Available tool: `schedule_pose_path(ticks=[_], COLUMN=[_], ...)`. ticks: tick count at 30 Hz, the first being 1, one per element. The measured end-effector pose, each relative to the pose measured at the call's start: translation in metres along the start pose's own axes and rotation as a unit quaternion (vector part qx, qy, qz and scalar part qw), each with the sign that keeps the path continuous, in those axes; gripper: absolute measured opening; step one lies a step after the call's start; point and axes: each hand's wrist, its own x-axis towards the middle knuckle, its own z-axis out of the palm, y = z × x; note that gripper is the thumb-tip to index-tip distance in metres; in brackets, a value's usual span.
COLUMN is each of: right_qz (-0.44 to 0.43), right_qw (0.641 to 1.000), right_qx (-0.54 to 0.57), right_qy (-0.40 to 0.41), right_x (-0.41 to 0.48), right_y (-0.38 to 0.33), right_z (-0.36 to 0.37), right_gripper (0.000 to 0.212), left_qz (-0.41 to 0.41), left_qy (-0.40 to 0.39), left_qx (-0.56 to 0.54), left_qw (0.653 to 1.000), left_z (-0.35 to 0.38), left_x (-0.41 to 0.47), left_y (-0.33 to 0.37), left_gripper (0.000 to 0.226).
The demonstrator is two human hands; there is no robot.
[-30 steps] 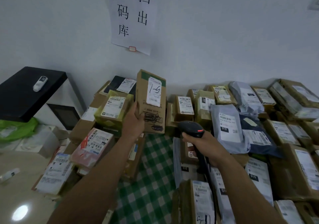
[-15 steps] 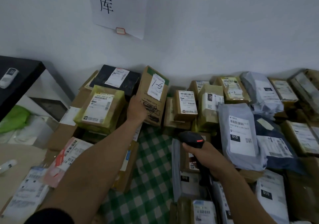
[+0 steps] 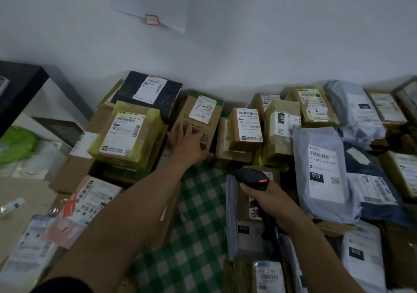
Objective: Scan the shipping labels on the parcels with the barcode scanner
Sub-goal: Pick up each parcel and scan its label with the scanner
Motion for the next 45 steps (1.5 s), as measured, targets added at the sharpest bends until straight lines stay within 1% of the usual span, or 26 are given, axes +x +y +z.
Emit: schedule_pose_path(ticks=[5, 9, 12, 15, 17, 18, 19, 20, 21, 22, 24, 26, 28, 30, 31, 33, 34, 35, 36, 39, 41, 43, 45], right_qz=[-0.002, -0.001, -0.002, -0.002, -0.004, -0.005, -0.006, -0.007, -0.007, -0.007, -0.001, 0.003, 0.003, 0.000, -0.001, -0.002, 0.000, 0.002, 0.006, 0.008, 0.007, 0.003, -0.009], right_qw=[1.000, 1.000, 1.000, 1.000, 1.000, 1.000, 1.000, 1.000, 1.000, 1.000, 1.000, 1.000, 1.000, 1.000, 1.000, 1.000, 1.000, 1.000, 0.999, 0.999, 0.999, 0.997, 0.995], right_qx=[-0.002, 0.008, 0.004, 0.002, 0.009, 0.015, 0.019, 0.019, 0.014, 0.007, 0.001, 0.001, 0.001, 0.005, 0.011, 0.020, 0.023, 0.029, 0.039, 0.047, 0.048, 0.071, 0.101], right_qy=[0.000, 0.002, 0.005, 0.009, 0.006, 0.006, 0.006, 0.005, 0.005, 0.005, 0.005, 0.006, 0.009, 0.008, 0.007, 0.008, 0.007, 0.005, 0.005, 0.006, 0.000, -0.006, 0.005], right_x=[0.002, 0.002, 0.003, 0.002, 0.000, 0.000, -0.001, -0.001, -0.001, -0.001, -0.001, 0.000, 0.000, 0.001, 0.001, 0.003, 0.005, 0.006, 0.007, 0.006, 0.000, -0.011, -0.024], right_y=[0.001, 0.000, 0.001, 0.002, 0.001, 0.001, 0.001, 0.000, 0.000, -0.001, -0.001, -0.002, -0.001, 0.000, 0.001, 0.002, 0.003, 0.004, 0.005, 0.004, 0.002, -0.001, -0.005], right_z=[0.000, 0.000, 0.000, 0.001, 0.000, 0.000, -0.001, -0.001, -0.002, -0.002, -0.003, -0.004, -0.005, -0.007, -0.007, -0.007, -0.008, -0.008, -0.008, -0.008, -0.010, -0.012, -0.016], right_gripper=[0.019, 0.020, 0.022, 0.018, 0.016, 0.015, 0.014, 0.012, 0.012, 0.012, 0.013, 0.013, 0.010, 0.008, 0.008, 0.010, 0.010, 0.010, 0.011, 0.016, 0.018, 0.018, 0.022], left_qz=[0.009, -0.011, -0.013, -0.001, 0.018, 0.040, 0.070, 0.096, 0.112, 0.106, 0.058, -0.001, -0.037, -0.052, -0.049, -0.028, -0.013, -0.001, 0.006, 0.018, 0.022, 0.017, 0.023], left_qy=[0.022, 0.052, 0.073, 0.091, 0.141, 0.167, 0.188, 0.192, 0.182, 0.163, 0.090, 0.001, -0.044, -0.073, -0.088, -0.119, -0.130, -0.132, -0.128, -0.092, -0.030, 0.043, 0.088], left_qx=[0.008, -0.001, -0.025, -0.041, -0.013, -0.012, -0.038, -0.097, -0.171, -0.238, -0.348, -0.421, -0.447, -0.477, -0.486, -0.479, -0.468, -0.459, -0.459, -0.479, -0.501, -0.534, -0.548], left_qw=[1.000, 0.999, 0.997, 0.995, 0.990, 0.985, 0.979, 0.972, 0.962, 0.952, 0.931, 0.907, 0.893, 0.874, 0.868, 0.869, 0.874, 0.878, 0.879, 0.873, 0.865, 0.844, 0.831], left_z=[0.004, 0.011, 0.013, 0.015, 0.018, 0.020, 0.020, 0.020, 0.015, 0.009, -0.003, -0.011, -0.008, -0.002, 0.001, 0.006, 0.007, 0.009, 0.009, 0.005, 0.000, -0.007, -0.016], left_x=[-0.001, -0.009, -0.011, -0.007, -0.009, -0.012, -0.016, -0.017, -0.020, -0.021, -0.018, -0.009, -0.001, 0.004, 0.006, 0.005, 0.003, 0.001, -0.002, -0.021, -0.038, -0.057, -0.081], left_y=[0.001, -0.005, -0.011, -0.012, -0.007, -0.001, 0.009, 0.020, 0.034, 0.050, 0.076, 0.093, 0.098, 0.095, 0.091, 0.084, 0.083, 0.081, 0.080, 0.080, 0.078, 0.074, 0.067], left_gripper=[0.096, 0.094, 0.086, 0.077, 0.066, 0.061, 0.058, 0.057, 0.055, 0.055, 0.063, 0.076, 0.085, 0.091, 0.099, 0.120, 0.128, 0.131, 0.129, 0.115, 0.107, 0.101, 0.100])
